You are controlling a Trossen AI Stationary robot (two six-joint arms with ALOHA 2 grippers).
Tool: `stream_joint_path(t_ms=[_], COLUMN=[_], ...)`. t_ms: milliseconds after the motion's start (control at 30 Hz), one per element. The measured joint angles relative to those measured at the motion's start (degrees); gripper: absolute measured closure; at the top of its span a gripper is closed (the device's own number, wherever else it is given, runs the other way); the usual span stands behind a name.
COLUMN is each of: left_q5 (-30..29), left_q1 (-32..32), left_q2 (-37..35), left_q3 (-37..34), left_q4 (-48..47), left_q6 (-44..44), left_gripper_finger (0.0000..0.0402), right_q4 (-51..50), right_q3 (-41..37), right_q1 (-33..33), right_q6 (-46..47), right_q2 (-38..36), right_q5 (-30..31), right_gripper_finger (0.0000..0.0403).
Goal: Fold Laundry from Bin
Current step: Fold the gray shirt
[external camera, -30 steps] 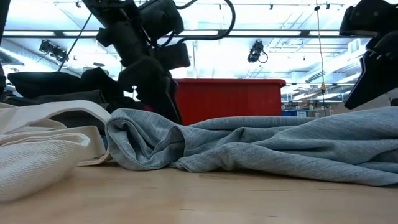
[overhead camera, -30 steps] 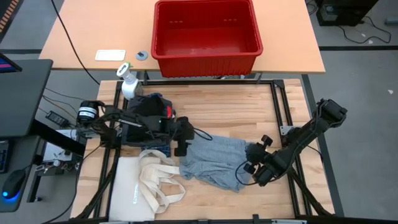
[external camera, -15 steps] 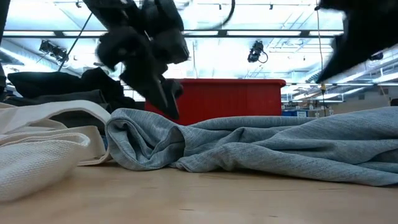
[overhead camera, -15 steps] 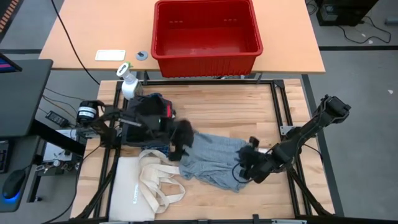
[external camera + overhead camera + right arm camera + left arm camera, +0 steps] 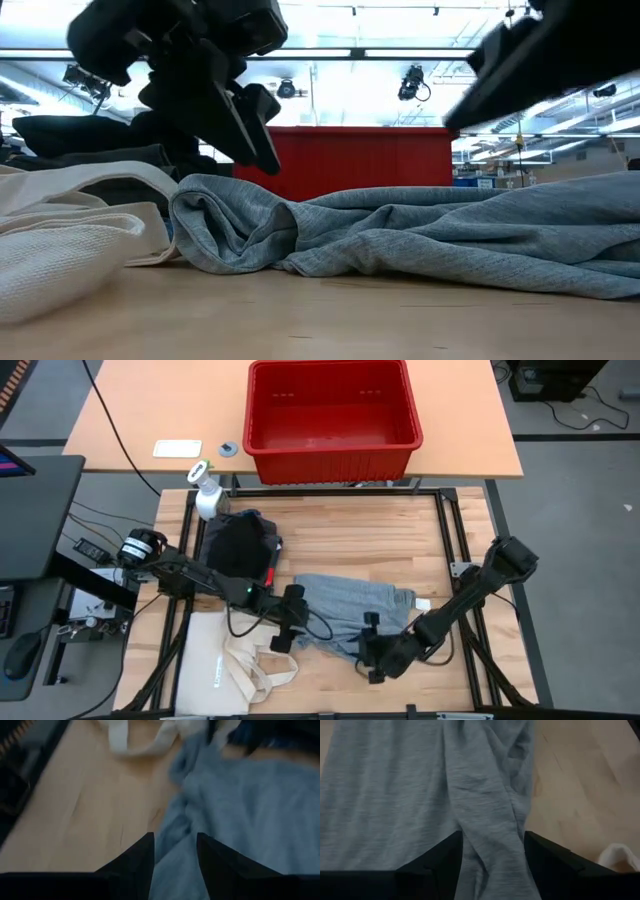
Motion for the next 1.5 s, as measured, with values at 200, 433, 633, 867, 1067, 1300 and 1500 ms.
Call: stream_joint_path(t_ms=[200,433,633,867,1067,1300,1500], left_q5=[-0.82,-7.07,-7.44,2.56,7.54,17.20,19.42], left_q1=[0.70,6.46,15.75,20.91,18.85,9.60,1.16], left_q2=[0.00,0.00,0.52,4.31,8.70,7.85,6.67], left_q3=[0.00,0.01,0.02,0.04,0.02,0.01,0.81], left_q4=[0.18,-1.23,-1.04,-1.21,-1.82,3.44,6.92], left_q6=[5.14,10.42,11.25,13.85,10.69,1.86,1.18], left_gripper_finger=[0.0180,0.0180,0.0180,0.0180,0.0180,0.0180,0.0180], right_q4=[-13.51,-34.64,-44.50,-52.90,-61.99,-78.56,-88.91], right_q3=[5.01,5.16,4.86,4.72,3.79,3.13,7.44], right_q1=[3.25,7.09,8.01,7.94,7.26,4.49,4.16], right_q6=[6.87,23.80,30.04,31.24,35.98,48.83,54.17], right_q2=[5.10,6.08,5.97,6.06,6.09,6.08,6.06], right_q5=[-3.21,-2.60,-1.49,-1.94,-2.51,-2.72,-7.43], right_gripper_finger=[0.0247,0.0247,0.0248,0.0248,0.0248,0.0249,0.0250])
